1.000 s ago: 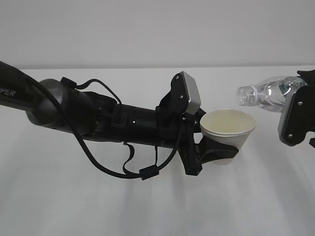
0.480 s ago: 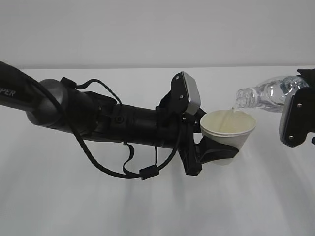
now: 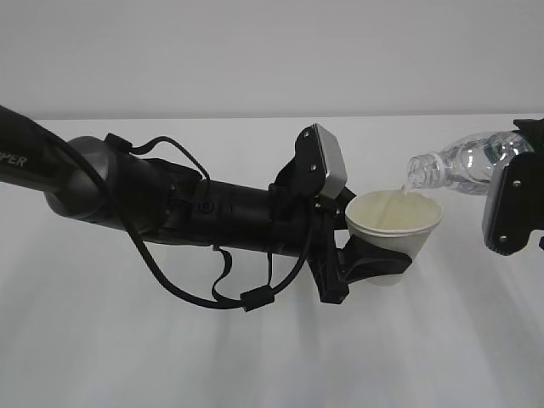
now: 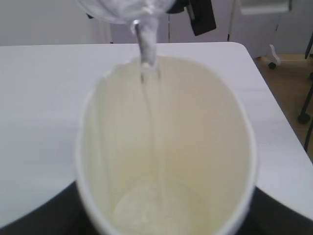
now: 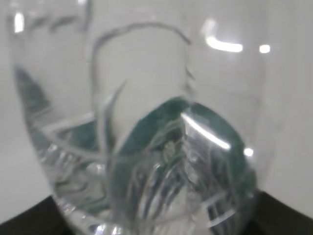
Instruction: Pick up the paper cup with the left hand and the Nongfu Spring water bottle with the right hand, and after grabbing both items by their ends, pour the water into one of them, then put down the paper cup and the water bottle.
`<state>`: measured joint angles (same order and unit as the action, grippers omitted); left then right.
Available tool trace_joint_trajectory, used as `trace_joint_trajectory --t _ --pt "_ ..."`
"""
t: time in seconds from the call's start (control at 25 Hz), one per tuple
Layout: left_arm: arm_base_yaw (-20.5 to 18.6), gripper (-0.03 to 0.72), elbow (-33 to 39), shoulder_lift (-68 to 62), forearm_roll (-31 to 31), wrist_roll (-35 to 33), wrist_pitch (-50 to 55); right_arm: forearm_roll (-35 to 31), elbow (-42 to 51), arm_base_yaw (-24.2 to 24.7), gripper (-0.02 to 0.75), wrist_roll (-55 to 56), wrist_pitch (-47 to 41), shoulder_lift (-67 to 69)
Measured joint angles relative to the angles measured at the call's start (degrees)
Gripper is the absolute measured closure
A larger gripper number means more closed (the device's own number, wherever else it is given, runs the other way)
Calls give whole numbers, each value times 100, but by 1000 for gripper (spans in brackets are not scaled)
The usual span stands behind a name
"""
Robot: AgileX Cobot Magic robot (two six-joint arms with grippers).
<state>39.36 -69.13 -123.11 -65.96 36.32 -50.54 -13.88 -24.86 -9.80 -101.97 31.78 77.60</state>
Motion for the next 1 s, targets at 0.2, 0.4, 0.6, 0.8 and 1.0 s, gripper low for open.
trace_joint_trajectory --t 0.2,0.4,0.6,0.8,1.0 --pt "0 271 0 0 0 0 0 0 0 0 307 -9 0 0" --pt "0 271 0 0 0 0 0 0 0 0 307 -9 0 0" --pt "0 271 0 0 0 0 0 -4 0 0 307 -9 6 0" --pt "0 272 0 0 0 0 0 -4 0 0 307 -105 13 0" --pt "0 273 0 0 -10 0 0 -13 0 0 307 -127 27 0"
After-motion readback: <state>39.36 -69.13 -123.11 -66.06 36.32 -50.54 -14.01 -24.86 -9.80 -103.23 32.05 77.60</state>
